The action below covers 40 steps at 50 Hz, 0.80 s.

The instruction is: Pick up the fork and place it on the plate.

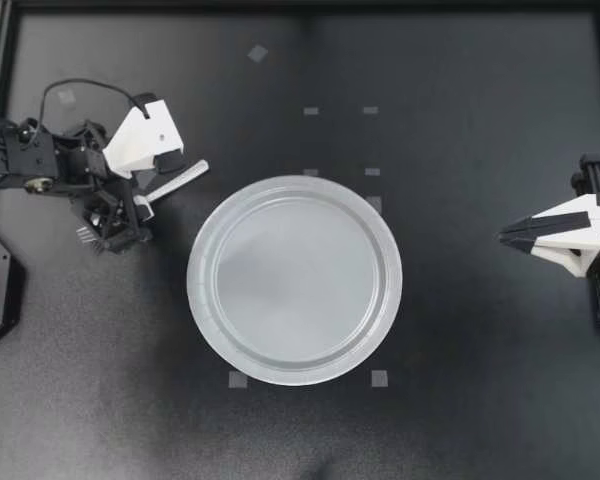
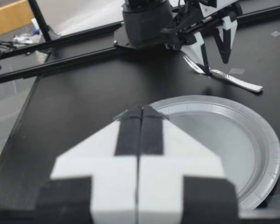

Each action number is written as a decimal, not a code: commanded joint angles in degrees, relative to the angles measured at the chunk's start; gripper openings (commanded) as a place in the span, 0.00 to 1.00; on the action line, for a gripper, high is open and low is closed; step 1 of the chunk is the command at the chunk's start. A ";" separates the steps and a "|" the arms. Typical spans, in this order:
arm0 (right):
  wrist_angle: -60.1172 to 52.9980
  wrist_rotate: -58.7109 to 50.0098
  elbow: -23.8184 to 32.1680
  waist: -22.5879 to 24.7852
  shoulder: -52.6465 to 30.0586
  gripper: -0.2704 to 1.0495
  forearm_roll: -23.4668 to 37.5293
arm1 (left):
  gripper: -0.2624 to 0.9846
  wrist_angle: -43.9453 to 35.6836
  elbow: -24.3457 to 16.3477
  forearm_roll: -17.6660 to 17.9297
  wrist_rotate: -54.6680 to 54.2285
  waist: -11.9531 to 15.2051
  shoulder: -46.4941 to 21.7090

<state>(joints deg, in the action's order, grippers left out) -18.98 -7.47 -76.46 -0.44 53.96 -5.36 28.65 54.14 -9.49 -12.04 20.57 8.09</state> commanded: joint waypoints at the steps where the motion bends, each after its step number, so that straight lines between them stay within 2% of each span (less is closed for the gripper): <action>1: -0.53 -0.09 0.70 -0.18 -0.53 0.14 0.00 | 0.62 -0.62 -0.26 0.00 -0.09 0.26 0.00; 32: -0.62 -0.09 0.70 -0.18 -0.53 0.14 0.00 | 0.62 -1.23 0.62 0.18 -0.09 0.18 -1.85; 36: -0.62 -0.09 0.70 -0.18 -0.53 0.14 0.00 | 0.59 -1.23 0.62 0.18 -0.09 0.26 -2.11; 40: -0.62 -0.09 0.70 -0.18 -0.53 0.14 -0.09 | 0.51 -1.23 0.62 0.18 -0.18 0.26 -2.29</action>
<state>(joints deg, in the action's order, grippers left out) -18.98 -7.47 -76.46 -0.44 53.96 -5.36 27.69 55.20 -9.40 -12.04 20.57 5.36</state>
